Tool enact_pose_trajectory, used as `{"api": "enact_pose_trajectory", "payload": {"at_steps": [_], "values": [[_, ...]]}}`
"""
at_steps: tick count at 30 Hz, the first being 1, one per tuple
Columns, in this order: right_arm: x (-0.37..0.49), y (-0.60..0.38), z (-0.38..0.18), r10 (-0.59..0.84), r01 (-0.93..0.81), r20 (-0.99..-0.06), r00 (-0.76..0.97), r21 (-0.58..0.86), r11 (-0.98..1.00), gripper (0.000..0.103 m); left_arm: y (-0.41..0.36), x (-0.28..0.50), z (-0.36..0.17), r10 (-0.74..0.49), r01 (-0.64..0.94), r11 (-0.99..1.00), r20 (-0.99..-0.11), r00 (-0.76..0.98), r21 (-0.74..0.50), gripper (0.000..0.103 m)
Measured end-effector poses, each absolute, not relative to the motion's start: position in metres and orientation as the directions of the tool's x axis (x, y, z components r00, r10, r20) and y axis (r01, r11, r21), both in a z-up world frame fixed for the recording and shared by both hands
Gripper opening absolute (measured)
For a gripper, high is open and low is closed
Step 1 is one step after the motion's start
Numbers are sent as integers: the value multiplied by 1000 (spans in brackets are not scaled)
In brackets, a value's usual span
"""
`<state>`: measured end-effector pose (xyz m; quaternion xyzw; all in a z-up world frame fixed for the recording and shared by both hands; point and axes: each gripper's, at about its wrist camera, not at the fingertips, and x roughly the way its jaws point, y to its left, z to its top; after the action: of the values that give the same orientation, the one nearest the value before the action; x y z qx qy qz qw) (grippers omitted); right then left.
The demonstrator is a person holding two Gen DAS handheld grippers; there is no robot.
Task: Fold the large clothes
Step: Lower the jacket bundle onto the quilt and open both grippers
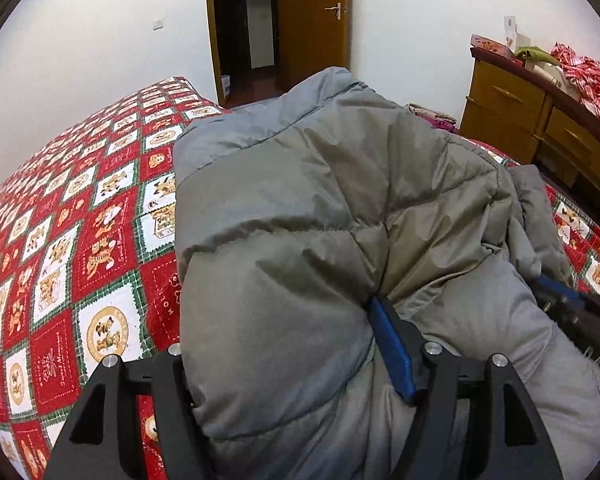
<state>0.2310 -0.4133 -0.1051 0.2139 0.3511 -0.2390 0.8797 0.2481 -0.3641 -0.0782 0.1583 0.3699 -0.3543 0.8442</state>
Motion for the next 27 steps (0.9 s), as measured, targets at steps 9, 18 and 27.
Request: {"api": "enact_pose_trajectory", "payload": {"at_steps": [9, 18, 27], "values": [[238, -405, -110, -335, 586, -715, 614, 129, 800, 18, -361, 256, -80, -479, 715, 698, -755, 447, -19, 73], [143, -360, -56, -377, 586, -623, 685, 165, 793, 81, -299, 223, -48, -510, 732, 681, -734, 448, -25, 77], [77, -312, -49, -475, 662, -583, 660, 152, 734, 87, -241, 176, -42, -477, 687, 726, -700, 532, 27, 82]]}}
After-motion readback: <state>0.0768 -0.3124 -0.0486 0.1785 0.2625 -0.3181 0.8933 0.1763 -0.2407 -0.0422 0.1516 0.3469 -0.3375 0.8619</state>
